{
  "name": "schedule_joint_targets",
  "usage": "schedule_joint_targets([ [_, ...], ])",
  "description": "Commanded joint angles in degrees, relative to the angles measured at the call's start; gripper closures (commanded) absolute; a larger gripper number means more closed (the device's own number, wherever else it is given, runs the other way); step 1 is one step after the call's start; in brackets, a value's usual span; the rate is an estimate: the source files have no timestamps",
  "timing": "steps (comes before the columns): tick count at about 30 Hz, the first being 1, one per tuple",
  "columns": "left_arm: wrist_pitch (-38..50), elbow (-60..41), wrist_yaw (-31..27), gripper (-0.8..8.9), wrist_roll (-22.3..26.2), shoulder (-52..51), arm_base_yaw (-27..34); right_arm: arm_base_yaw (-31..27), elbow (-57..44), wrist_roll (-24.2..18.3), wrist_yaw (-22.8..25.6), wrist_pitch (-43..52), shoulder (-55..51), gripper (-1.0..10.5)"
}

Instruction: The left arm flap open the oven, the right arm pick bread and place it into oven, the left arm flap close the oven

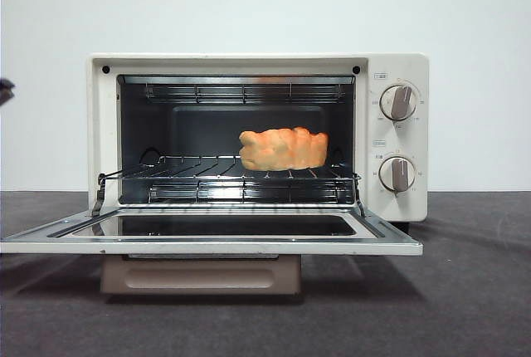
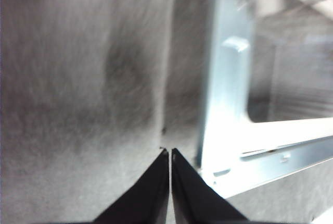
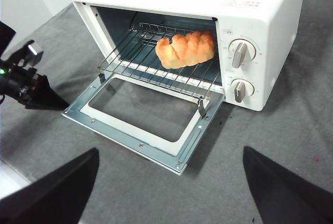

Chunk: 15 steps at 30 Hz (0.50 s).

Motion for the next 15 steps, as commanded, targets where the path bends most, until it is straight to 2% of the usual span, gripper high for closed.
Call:
schedule_joint_targets([
  [1,0.00,0.11,0.37,8.03,0.59,2.82,-0.33,0.35,1.01,0.39,0.87,0.74,0.26,5.1],
  [10,1.33,0.11,5.88,8.04,1.03,6.47,-1.40,0.35,1.01,0.50,0.85,0.72,0.26,5.1],
  [15,1.42,0.11,6.08,8.04,0.76,6.54,-1.49,0.35,1.01,0.81,0.85,0.74,0.26,5.1],
])
